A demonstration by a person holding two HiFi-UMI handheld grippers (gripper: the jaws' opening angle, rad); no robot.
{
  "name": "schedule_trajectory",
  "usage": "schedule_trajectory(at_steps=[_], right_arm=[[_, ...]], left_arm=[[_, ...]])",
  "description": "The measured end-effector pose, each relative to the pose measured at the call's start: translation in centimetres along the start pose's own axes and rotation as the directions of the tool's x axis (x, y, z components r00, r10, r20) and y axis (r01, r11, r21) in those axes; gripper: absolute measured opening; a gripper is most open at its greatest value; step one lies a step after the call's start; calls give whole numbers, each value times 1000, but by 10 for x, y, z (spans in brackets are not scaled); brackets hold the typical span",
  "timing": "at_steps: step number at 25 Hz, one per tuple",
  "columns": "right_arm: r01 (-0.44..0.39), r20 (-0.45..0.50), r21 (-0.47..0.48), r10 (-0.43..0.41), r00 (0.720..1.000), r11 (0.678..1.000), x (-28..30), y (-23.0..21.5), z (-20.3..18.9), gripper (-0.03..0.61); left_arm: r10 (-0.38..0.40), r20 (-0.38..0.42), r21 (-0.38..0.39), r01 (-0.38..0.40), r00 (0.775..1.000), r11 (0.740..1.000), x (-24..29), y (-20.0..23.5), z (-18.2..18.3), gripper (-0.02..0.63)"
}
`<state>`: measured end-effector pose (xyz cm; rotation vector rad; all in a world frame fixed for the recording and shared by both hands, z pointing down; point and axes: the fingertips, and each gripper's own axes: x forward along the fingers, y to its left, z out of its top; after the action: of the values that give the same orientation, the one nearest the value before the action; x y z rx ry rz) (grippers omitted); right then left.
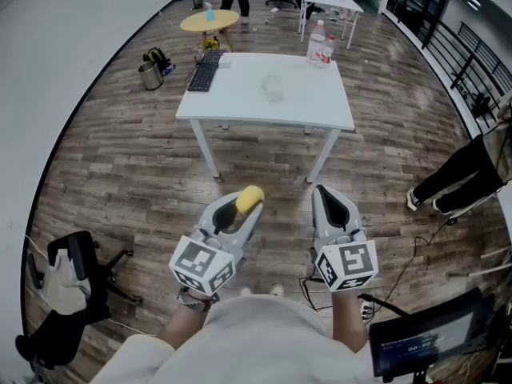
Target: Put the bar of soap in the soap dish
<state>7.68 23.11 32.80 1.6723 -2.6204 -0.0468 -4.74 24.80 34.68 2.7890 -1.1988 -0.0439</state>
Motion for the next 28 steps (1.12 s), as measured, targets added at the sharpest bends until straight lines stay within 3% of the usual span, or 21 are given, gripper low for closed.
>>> schedule_trajectory(at_steps=[8,20,28], right_arm=[[-21,11,72,20,1000,997,1,1,3,2],[-40,-21,-23,40,999,999,-20,-9,3,2],[-22,-29,-18,21,999,1000,-36,-19,2,2]], left_arm=[[-3,-7,17,3,1000,1000,1,-3,1,132],[22,-8,3,-22,1000,1000,0,-24,-6,132],[49,-2,-11,-49,999,999,-7,-35,-10,132]])
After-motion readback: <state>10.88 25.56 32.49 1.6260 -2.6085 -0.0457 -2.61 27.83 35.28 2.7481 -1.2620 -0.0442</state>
